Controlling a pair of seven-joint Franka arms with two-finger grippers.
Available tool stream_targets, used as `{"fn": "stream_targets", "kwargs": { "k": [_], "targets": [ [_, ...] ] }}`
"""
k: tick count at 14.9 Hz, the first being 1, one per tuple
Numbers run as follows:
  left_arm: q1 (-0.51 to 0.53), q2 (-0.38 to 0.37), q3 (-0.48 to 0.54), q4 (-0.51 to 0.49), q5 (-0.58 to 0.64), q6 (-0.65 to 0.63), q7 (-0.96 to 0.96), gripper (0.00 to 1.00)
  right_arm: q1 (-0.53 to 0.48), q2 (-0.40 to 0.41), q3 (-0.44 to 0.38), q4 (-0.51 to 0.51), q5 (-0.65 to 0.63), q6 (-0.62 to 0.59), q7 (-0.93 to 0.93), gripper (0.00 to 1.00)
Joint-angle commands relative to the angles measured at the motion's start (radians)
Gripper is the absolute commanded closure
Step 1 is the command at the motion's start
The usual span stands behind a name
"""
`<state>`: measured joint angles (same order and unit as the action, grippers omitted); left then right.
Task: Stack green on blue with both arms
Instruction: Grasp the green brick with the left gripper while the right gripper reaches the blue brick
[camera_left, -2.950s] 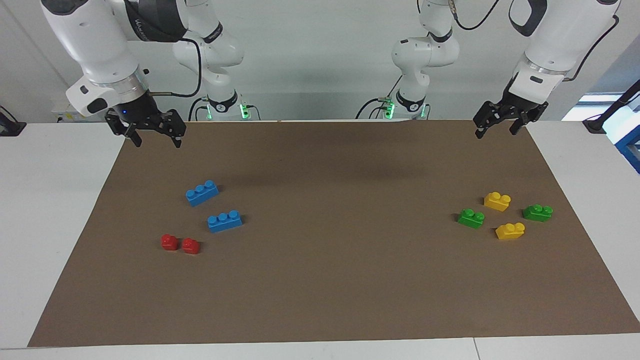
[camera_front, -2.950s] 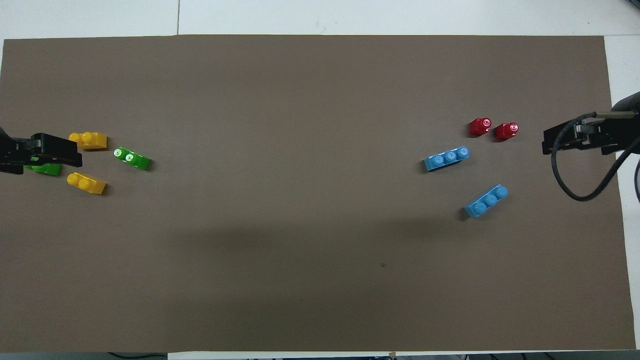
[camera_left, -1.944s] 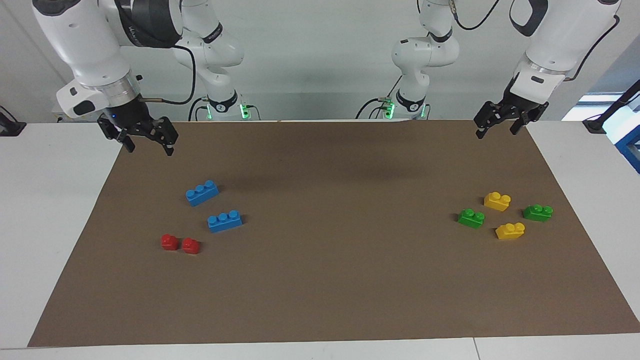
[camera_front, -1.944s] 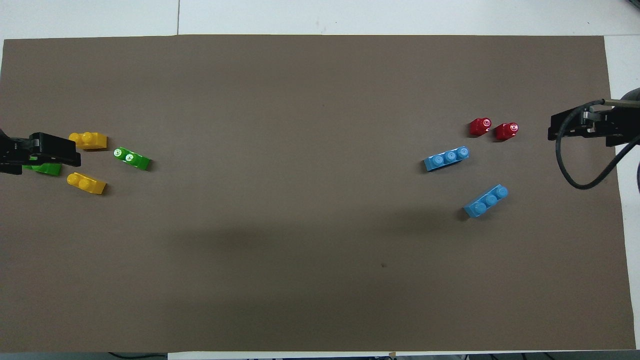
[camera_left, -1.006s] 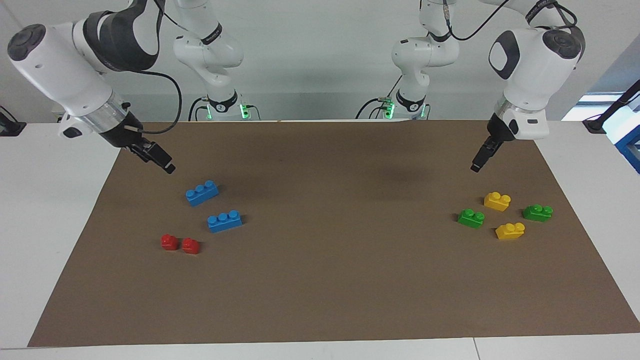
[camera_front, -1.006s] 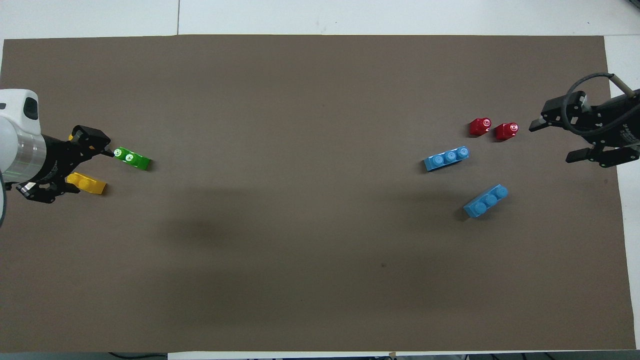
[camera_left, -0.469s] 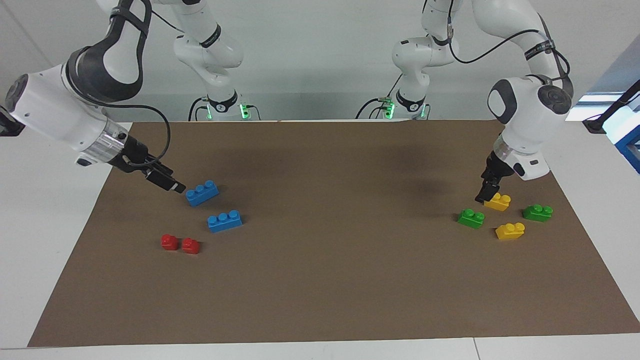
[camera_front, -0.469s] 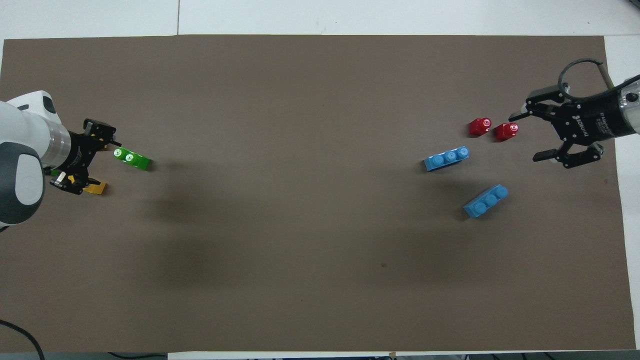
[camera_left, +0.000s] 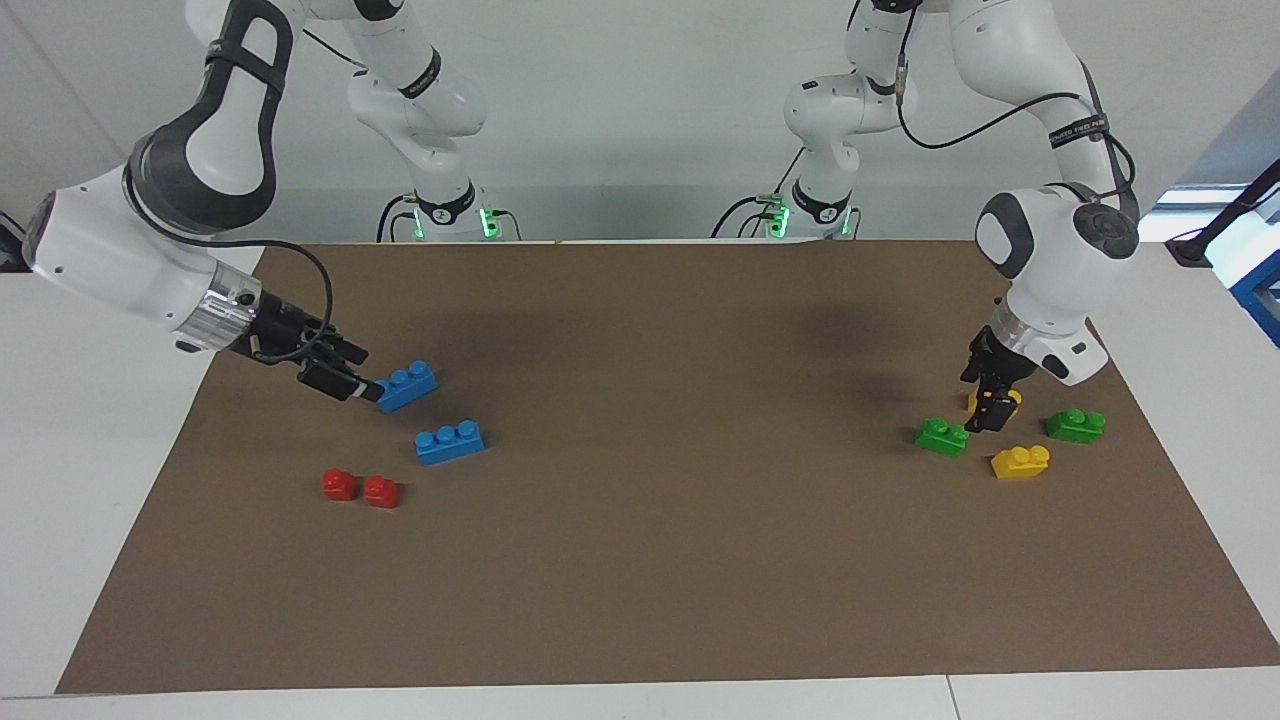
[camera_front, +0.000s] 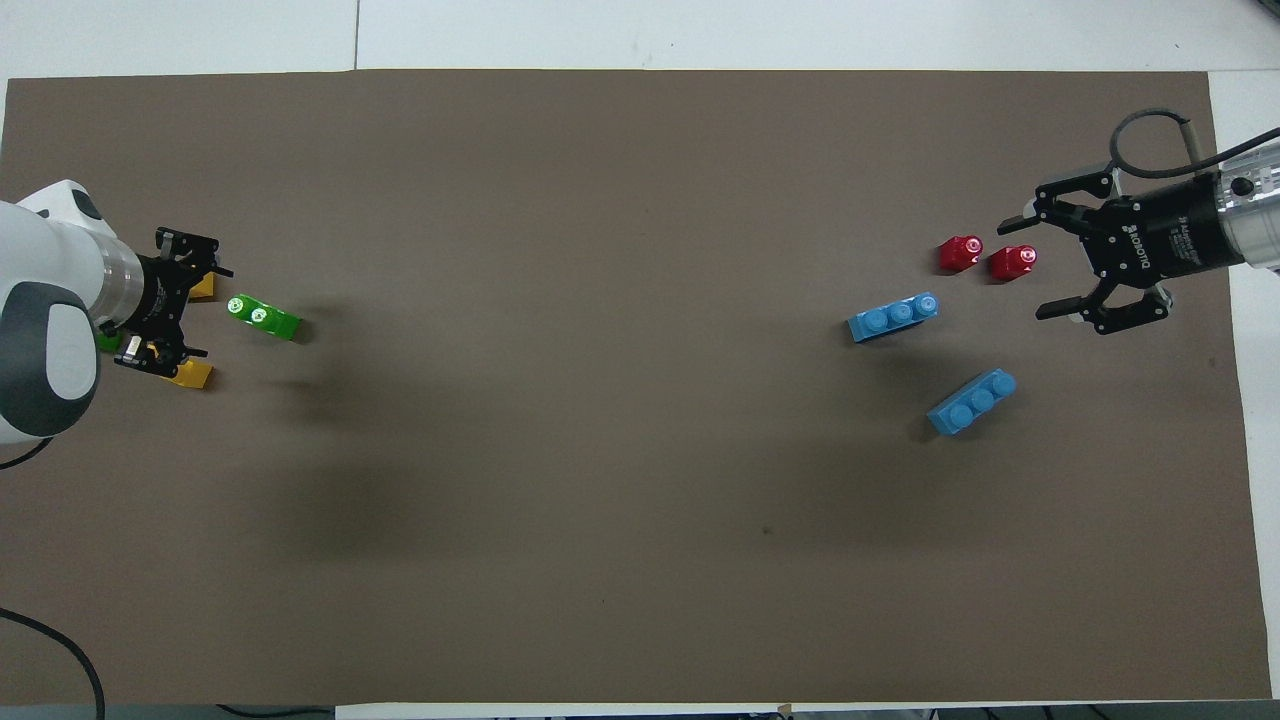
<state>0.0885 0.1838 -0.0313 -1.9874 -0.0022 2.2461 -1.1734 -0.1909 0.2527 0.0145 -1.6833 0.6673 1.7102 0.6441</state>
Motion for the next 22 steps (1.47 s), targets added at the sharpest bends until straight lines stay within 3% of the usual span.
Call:
{"fn": "stream_targets", "kwargs": {
  "k": [1,7,14,19,20,22],
  "targets": [
    [0.004,0.051,-0.004,0.019,0.007,0.043,-0.019,0.00,-0.018,0.023,0.013,-0.002,0.076,0.003,0.055,0.01],
    [-0.001,0.124,-0.007,0.055,0.015,0.096,-0.015,0.00,-0.010,0.059,0.009,0.013,0.061,0.023,0.135,0.00],
    [-0.003,0.144,-0.007,0.039,0.013,0.124,-0.014,0.00,-0.010,0.144,0.008,0.054,-0.024,0.042,0.233,0.01],
    [0.000,0.146,-0.007,0.024,0.013,0.128,-0.009,0.00,-0.001,0.154,0.008,0.039,-0.029,0.051,0.249,0.01],
    [0.000,0.146,-0.009,0.021,0.013,0.128,-0.009,0.02,0.001,0.155,0.008,0.031,-0.031,0.051,0.249,0.01],
    [-0.001,0.146,-0.007,0.016,0.013,0.132,-0.008,0.32,0.004,0.155,0.008,0.007,-0.037,0.052,0.250,0.01]
  ]
}}
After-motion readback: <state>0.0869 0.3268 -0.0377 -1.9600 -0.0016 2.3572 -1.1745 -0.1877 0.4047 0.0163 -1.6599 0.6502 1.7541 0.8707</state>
